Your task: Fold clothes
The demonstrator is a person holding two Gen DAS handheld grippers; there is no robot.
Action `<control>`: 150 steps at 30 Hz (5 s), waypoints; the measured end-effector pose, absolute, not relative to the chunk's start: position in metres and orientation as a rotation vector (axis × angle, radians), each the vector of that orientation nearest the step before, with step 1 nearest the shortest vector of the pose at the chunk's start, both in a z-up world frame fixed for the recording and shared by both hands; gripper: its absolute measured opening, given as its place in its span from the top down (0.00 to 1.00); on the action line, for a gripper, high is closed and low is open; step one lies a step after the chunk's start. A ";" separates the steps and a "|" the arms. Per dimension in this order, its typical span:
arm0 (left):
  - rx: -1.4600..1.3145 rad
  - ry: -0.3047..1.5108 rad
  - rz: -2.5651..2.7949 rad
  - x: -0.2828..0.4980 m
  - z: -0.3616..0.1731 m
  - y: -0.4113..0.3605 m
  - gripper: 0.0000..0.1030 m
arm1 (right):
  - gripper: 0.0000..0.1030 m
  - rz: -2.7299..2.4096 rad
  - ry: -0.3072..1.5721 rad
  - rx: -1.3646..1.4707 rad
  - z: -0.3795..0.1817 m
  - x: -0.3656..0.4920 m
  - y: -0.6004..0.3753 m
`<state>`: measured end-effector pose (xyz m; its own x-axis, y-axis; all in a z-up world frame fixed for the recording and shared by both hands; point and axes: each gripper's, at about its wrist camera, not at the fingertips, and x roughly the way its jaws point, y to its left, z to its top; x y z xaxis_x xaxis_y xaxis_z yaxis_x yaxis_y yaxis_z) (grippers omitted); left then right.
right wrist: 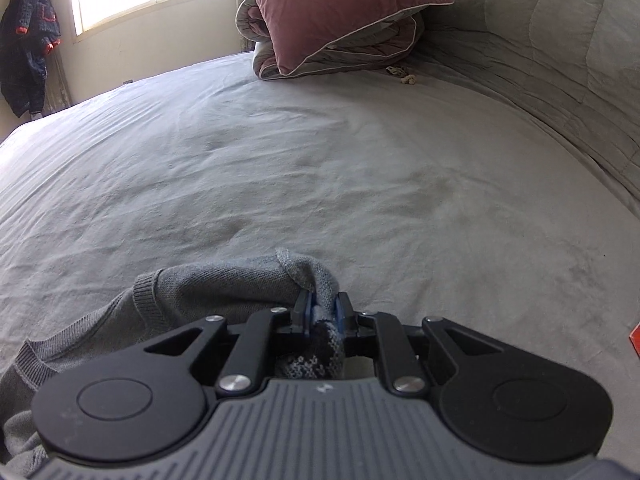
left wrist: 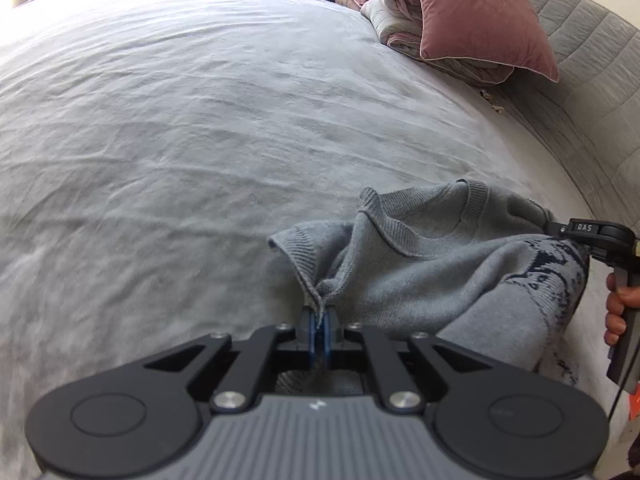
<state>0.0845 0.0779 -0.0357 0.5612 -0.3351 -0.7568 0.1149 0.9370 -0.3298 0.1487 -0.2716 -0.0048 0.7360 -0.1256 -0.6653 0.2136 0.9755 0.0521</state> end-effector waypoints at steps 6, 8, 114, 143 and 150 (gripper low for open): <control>-0.260 0.958 -0.263 0.044 -0.021 0.088 0.97 | 0.86 -0.150 0.728 0.181 0.002 0.139 -0.281; -0.248 0.956 -0.257 0.032 -0.016 0.091 0.98 | 0.86 -0.135 0.728 0.186 0.006 0.134 -0.281; -0.186 0.760 -0.110 0.103 -0.021 0.056 0.98 | 0.93 0.223 0.670 -0.116 -0.009 0.161 -0.226; 0.220 0.632 0.095 0.296 -0.011 0.041 0.97 | 0.94 0.048 0.504 -0.153 0.008 0.275 -0.185; 0.133 0.711 0.074 0.297 -0.038 0.046 0.87 | 0.87 0.069 0.570 -0.132 -0.013 0.273 -0.183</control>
